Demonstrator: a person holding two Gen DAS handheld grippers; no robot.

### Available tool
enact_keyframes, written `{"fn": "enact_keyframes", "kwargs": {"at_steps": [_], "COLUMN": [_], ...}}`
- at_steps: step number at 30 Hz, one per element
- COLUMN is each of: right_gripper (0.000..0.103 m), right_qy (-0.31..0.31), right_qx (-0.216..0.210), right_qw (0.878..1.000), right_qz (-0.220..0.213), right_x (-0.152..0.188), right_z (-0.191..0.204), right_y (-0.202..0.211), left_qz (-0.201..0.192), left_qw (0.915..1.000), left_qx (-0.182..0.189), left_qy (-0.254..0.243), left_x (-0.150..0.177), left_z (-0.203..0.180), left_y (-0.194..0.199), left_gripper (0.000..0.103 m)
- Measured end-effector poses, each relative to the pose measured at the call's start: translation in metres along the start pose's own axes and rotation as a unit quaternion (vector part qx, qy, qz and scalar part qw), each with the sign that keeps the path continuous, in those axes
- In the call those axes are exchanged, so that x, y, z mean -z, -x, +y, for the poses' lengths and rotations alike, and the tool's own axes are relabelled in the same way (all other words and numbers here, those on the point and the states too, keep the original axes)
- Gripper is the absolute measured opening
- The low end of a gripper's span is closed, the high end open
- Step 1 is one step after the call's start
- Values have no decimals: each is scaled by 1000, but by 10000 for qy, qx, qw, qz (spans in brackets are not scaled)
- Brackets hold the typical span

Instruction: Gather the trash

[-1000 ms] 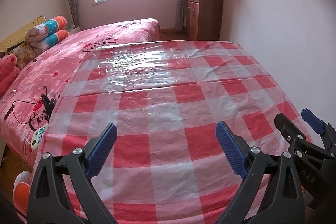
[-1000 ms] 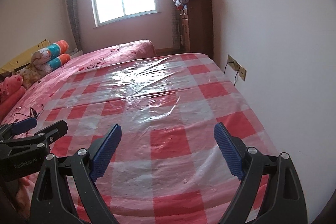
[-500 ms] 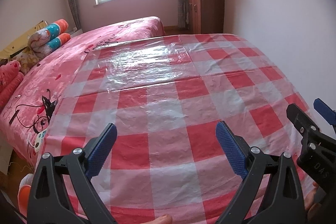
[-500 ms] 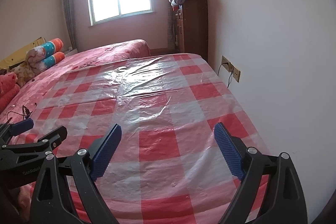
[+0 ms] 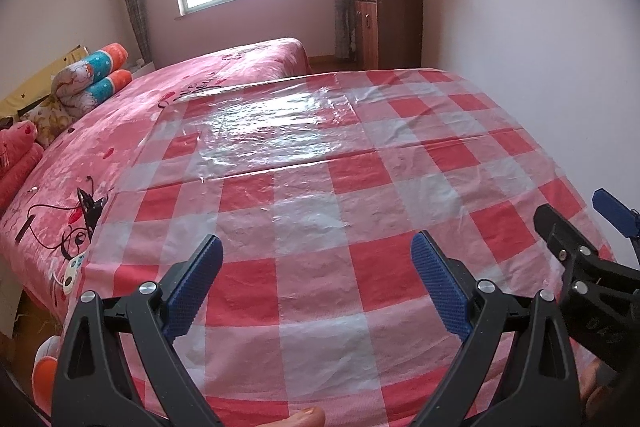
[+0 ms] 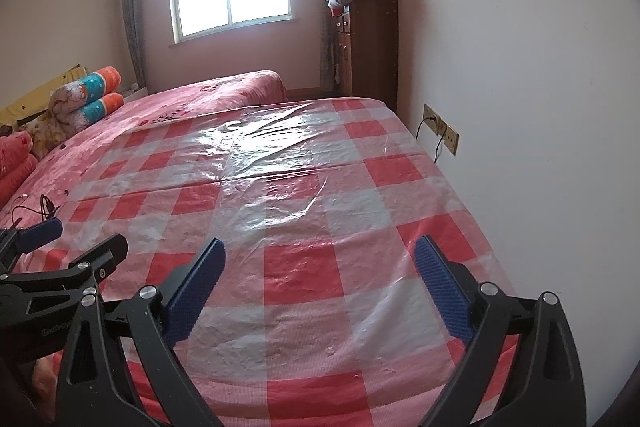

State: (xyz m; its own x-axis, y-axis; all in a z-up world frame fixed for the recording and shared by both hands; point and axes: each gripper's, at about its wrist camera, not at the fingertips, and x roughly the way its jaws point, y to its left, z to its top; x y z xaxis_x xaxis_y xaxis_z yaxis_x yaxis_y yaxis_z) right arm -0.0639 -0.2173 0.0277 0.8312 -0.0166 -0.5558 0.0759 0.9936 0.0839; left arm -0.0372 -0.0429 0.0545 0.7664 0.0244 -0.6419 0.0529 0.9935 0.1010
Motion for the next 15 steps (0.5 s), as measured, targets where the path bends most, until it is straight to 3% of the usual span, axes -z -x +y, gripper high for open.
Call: {"fn": "enact_keyframes", "kwargs": {"at_steps": [15], "right_gripper": [94], "right_qy": [53], "right_qx": [-50], "right_qw": [9999], "right_qz": [102], "right_x": [0], "right_z": [4], "right_y": [-4], "left_qz": [33], "left_qw": [10000], "left_qx": [69], "left_qy": [46], "left_x": [1], "left_z": [0], "left_y": [-2], "left_gripper": [95]}}
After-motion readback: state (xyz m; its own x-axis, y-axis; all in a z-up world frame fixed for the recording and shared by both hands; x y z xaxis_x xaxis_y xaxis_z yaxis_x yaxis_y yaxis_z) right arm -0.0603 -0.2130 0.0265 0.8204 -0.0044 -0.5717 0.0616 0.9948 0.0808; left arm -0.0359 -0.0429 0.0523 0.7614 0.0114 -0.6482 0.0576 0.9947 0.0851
